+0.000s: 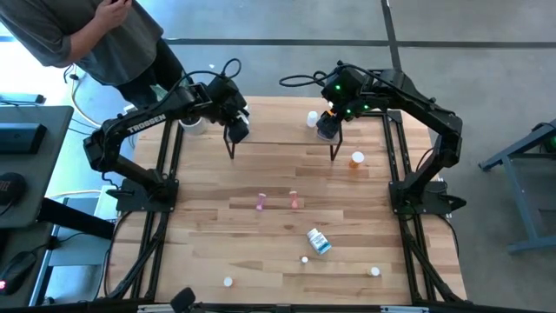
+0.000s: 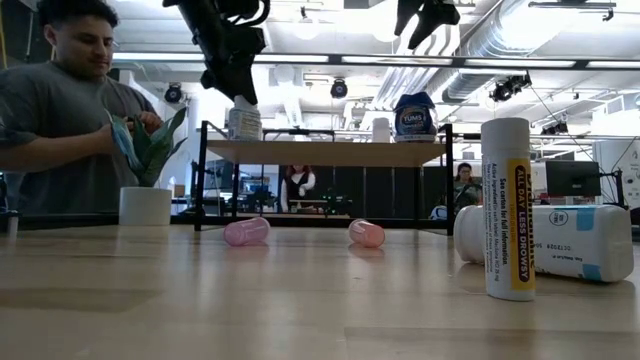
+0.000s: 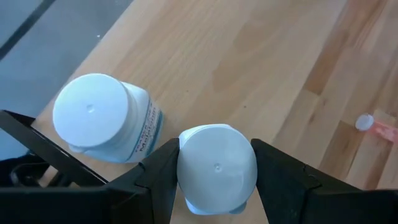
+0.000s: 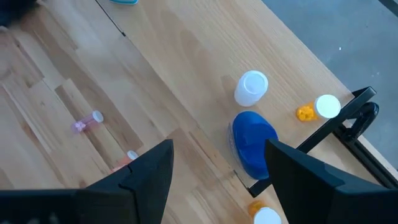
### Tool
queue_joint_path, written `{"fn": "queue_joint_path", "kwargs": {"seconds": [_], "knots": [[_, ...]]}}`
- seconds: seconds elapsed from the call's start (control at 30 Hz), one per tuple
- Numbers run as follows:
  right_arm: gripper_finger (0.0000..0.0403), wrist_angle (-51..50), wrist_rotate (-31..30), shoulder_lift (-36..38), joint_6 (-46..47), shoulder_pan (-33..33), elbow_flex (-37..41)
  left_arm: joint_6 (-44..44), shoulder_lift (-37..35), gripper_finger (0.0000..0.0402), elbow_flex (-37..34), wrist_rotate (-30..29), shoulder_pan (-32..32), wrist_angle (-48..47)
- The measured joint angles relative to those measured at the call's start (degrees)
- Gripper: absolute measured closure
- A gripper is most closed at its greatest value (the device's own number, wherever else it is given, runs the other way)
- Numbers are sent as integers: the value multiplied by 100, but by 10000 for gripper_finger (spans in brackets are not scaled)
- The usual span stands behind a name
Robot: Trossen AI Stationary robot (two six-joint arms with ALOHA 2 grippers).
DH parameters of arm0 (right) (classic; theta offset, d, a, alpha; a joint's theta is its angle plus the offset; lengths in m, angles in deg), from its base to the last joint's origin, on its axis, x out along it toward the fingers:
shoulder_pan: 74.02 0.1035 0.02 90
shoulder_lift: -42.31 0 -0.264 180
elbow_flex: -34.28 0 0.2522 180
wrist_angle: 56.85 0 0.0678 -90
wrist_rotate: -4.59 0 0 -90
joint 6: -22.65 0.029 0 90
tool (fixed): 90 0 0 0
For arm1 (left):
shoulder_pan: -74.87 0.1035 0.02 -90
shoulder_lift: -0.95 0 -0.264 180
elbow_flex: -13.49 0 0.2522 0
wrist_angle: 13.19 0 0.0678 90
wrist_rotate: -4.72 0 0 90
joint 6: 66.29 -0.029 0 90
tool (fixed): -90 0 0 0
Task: Pick and place medicine bottles onto shelf by color
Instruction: Put the left white pill bottle on the shelf, then put the white pill bottle on the shelf
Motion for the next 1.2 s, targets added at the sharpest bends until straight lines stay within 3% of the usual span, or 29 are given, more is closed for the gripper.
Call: {"fn": "queue_joint_path", "kwargs": {"seconds": [0.2,0.57,0.8,1.2], "knots": [[160,0,-2,0,134,0,0,-40,9,222,-9,-48,2,95],[160,134,-213,0,389,0,0,-232,31,159,-35,-79,4,125],[160,133,-774,-2,389,4,0,-589,-4,158,51,-104,4,119],[160,-76,-1903,-2,229,2,0,-636,-15,158,846,-103,-8,-357]]}}
